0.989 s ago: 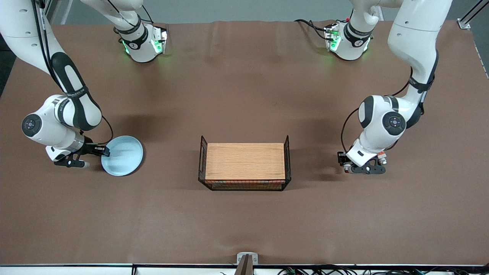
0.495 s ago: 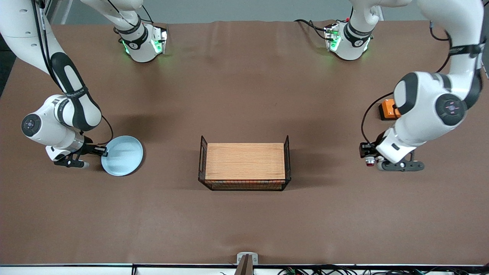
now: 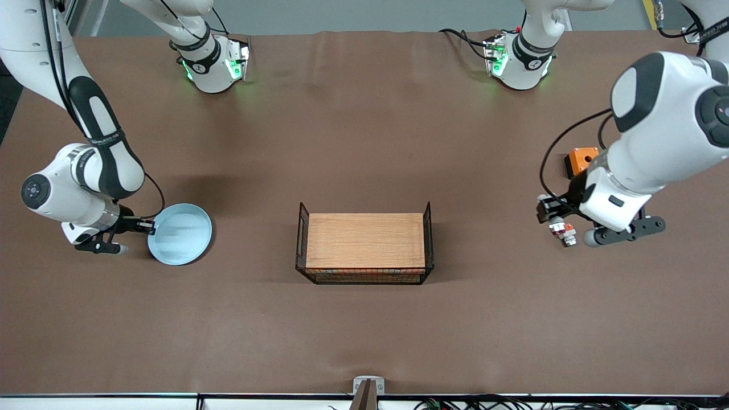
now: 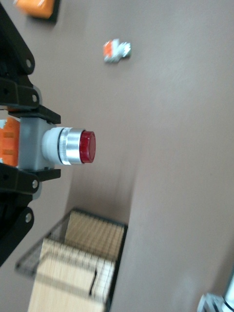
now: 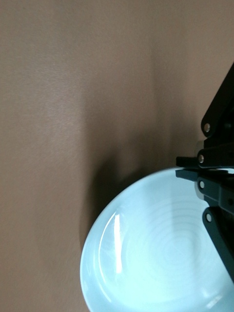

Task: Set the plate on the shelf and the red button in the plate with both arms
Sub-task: 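Carry the plate with the right gripper while the left gripper carries the button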

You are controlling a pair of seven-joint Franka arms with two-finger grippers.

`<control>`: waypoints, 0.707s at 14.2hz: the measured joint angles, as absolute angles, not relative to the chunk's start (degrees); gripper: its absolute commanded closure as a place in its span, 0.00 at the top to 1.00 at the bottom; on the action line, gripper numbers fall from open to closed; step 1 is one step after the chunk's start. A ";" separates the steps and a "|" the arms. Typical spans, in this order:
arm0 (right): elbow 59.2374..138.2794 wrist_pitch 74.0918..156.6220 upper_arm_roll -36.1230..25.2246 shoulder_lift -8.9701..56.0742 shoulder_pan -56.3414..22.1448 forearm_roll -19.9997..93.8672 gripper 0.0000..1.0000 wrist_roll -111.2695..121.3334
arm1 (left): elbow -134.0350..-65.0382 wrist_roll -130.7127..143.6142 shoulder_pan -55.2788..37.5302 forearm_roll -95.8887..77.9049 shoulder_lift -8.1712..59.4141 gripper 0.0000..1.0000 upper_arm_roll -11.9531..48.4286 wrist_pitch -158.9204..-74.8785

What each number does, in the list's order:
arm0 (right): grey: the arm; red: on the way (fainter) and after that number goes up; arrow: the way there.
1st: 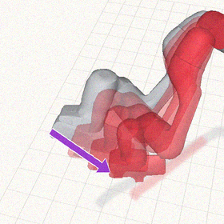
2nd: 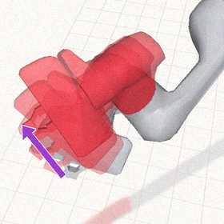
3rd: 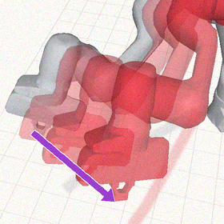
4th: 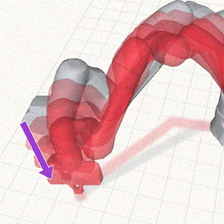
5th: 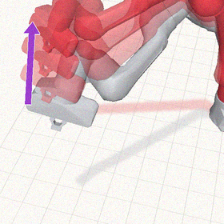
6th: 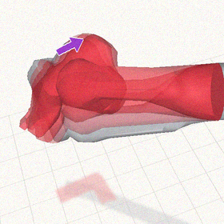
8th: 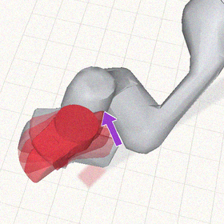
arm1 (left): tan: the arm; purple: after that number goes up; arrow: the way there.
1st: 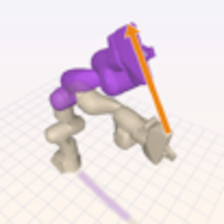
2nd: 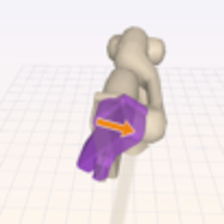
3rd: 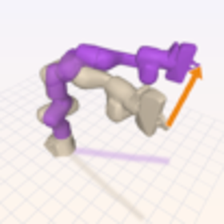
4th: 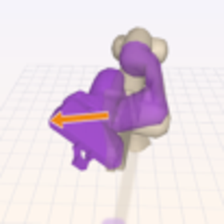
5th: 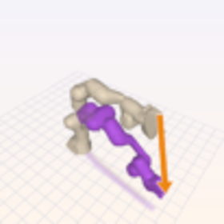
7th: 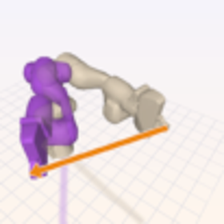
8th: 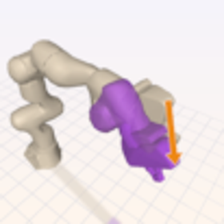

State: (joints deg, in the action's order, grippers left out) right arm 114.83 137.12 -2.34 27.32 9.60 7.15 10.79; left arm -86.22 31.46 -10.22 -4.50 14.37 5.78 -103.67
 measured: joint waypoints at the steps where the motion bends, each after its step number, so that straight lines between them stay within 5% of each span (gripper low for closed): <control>1: 112.81 134.26 -2.36 27.28 9.61 7.23 0.00 10.79 | -85.43 36.50 -10.43 -4.50 14.38 0.29 7.53 -103.26; 10: 102.79 115.16 -2.54 22.04 9.66 7.74 0.00 -0.20 | -81.02 71.07 -10.69 -4.50 14.44 0.28 16.52 -100.56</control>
